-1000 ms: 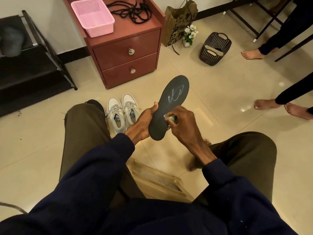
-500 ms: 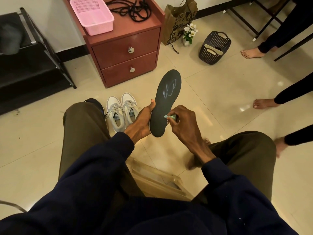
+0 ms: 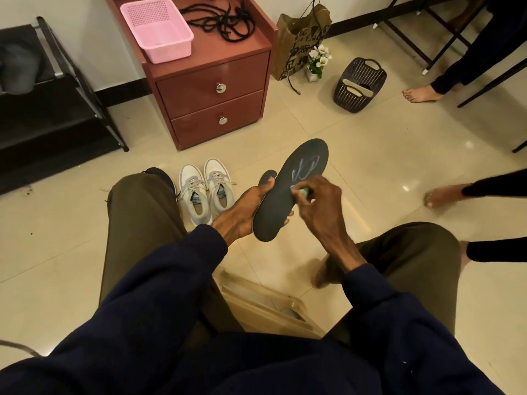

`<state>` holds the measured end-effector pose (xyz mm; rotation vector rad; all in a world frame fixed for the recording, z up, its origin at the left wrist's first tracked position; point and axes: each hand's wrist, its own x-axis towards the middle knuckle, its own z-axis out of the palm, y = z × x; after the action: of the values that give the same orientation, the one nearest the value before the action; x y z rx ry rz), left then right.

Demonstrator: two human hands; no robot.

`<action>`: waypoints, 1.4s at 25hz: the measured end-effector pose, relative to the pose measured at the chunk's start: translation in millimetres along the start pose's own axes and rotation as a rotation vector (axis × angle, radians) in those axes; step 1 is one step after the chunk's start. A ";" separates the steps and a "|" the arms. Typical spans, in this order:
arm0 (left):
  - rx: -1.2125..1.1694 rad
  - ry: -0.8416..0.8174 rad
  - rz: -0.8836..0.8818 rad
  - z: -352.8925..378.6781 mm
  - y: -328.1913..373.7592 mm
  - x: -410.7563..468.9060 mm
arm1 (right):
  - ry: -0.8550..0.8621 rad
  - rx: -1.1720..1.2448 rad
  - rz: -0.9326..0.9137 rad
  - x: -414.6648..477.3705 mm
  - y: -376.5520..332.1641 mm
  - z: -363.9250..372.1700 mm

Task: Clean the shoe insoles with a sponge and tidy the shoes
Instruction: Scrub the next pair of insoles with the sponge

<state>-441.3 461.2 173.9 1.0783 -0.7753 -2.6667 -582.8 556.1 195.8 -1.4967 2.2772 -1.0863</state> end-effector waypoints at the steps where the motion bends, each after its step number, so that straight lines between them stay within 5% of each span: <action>1: -0.024 0.014 0.009 0.2 0.2 -0.2 | -0.095 0.031 -0.046 -6.3 -8.7 6.3; 4: -0.053 0.035 0.030 -4.2 -0.7 1.5 | -0.238 0.023 -0.130 -10.2 -19.2 15.5; 10: 0.058 -0.029 -0.026 0.4 -3.2 -2.4 | 0.068 -0.064 0.051 7.2 7.0 -10.9; 15: 0.004 0.044 -0.032 -6.0 -3.2 3.6 | -0.220 0.006 -0.154 -7.7 -18.5 13.5; 21: 0.078 -0.103 -0.035 0.9 -4.9 -3.4 | 0.108 -0.096 0.054 12.4 15.0 -17.2; 28: -0.086 -0.023 0.004 2.0 -0.1 -3.9 | -0.235 -0.017 -0.206 -6.4 -21.5 11.0; 33: 0.025 -0.122 -0.054 0.5 -4.1 -2.9 | 0.020 -0.150 -0.033 12.9 10.2 -9.2; 35: -0.011 -0.134 -0.050 2.0 -3.0 -4.5 | -0.021 -0.084 -0.040 7.4 9.0 -7.9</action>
<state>-439.3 466.0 176.2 0.9359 -0.7646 -2.8054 -596.8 555.3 196.8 -1.5835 2.3147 -0.9922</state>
